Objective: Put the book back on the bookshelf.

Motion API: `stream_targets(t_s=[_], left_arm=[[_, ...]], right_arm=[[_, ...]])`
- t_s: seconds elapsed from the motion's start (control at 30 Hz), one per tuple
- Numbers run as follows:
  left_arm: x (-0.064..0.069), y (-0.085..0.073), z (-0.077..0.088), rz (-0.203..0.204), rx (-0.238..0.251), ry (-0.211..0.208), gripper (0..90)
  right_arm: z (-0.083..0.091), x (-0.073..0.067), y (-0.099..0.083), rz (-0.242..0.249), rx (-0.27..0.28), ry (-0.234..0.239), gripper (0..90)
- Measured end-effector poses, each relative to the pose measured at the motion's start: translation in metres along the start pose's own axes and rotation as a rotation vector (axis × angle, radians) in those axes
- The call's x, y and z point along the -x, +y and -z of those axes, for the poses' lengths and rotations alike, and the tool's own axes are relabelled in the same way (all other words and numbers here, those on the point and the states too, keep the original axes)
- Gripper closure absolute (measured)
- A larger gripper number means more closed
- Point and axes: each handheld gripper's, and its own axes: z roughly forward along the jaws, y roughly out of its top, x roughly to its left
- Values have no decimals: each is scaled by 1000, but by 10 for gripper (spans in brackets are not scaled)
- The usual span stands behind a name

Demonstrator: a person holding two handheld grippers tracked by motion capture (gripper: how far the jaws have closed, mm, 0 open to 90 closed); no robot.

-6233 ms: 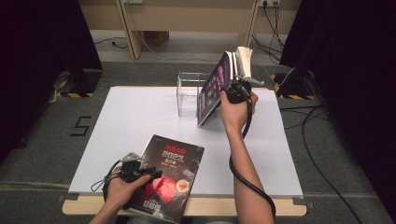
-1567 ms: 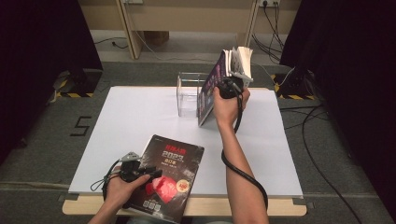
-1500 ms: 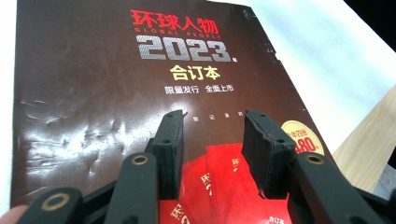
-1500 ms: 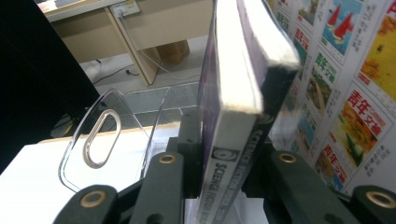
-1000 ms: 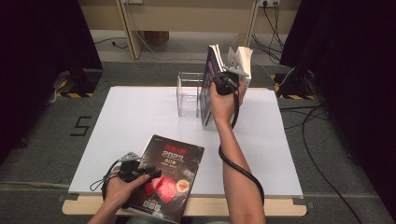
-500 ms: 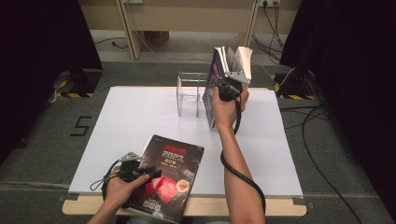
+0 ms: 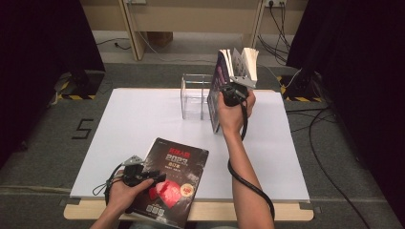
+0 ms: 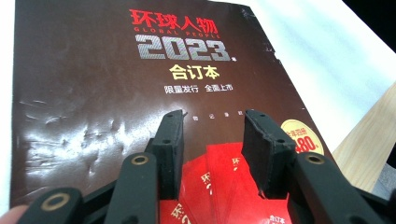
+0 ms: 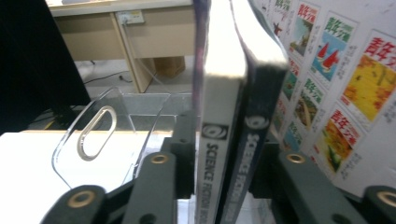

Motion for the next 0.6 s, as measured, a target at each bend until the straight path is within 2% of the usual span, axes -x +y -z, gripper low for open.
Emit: stream_targets(t_s=[0.2, 0.4, 0.6], left_arm=[[-1, 0, 0, 1, -1, 0, 581], [0, 0, 1, 0, 2, -2, 580], [0, 0, 0, -2, 2, -5, 580]], right_arm=[[-4, 3, 9, -37, -35, 20, 676], [-6, 2, 19, -54, -78, 28, 659], [-14, 4, 22, -87, -150, 13, 720]])
